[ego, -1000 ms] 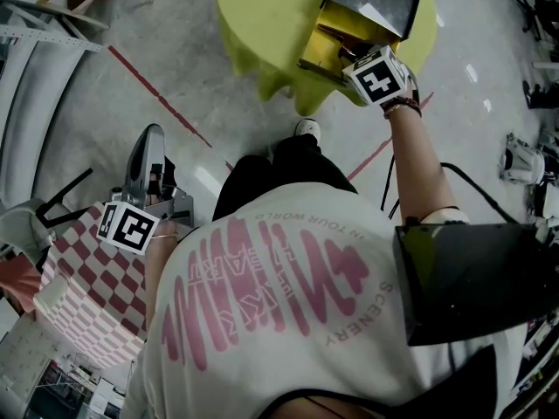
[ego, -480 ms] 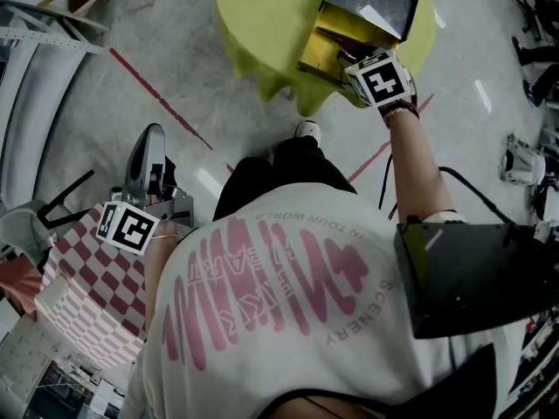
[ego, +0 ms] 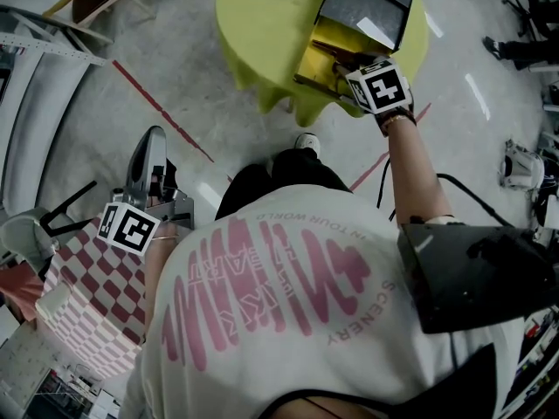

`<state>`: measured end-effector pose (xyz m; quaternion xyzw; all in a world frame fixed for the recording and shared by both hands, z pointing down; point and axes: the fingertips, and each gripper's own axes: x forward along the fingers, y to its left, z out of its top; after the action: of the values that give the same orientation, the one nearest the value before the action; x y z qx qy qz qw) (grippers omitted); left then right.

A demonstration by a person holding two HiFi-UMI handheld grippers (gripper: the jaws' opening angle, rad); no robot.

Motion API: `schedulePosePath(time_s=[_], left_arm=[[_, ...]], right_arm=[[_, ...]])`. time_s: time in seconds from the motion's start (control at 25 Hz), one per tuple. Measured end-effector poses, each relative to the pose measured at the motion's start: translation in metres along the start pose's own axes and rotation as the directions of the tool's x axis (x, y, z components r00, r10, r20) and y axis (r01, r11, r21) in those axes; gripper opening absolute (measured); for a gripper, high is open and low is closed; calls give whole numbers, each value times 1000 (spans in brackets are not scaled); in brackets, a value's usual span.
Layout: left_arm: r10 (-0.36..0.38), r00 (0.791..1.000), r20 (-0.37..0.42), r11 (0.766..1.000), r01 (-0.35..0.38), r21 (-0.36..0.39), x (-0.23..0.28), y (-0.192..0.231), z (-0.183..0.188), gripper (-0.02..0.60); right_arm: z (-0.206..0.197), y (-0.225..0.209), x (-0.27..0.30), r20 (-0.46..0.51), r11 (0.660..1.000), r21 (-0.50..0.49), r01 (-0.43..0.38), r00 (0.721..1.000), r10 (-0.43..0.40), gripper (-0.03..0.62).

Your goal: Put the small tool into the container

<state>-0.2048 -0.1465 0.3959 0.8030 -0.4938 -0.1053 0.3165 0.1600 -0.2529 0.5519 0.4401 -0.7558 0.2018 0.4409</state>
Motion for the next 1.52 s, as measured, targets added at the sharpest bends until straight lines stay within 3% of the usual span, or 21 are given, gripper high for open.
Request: schedulePosePath(time_s=[0.56, 0.88, 1.0, 1.16, 1.52], left_arm=[[-68, 998, 16, 997, 68, 27, 17, -18, 15, 8], [-110, 994, 26, 993, 109, 40, 18, -31, 18, 8], [-133, 991, 24, 990, 131, 45, 16, -37, 21, 8], [-165, 985, 42, 985, 163, 52, 14, -43, 30, 8], [-259, 966, 21, 964, 257, 71, 13, -65, 31, 8]], right_arm=[[9, -6, -22, 37, 999, 40, 11, 999, -13, 193], [14, -11, -45, 120, 990, 140, 11, 992, -28, 185], [17, -13, -60, 155, 984, 175, 26, 986, -53, 150], [27, -16, -84, 244, 958, 286, 17, 966, -90, 102], [31, -3, -143, 434, 866, 486, -118, 893, -122, 56]])
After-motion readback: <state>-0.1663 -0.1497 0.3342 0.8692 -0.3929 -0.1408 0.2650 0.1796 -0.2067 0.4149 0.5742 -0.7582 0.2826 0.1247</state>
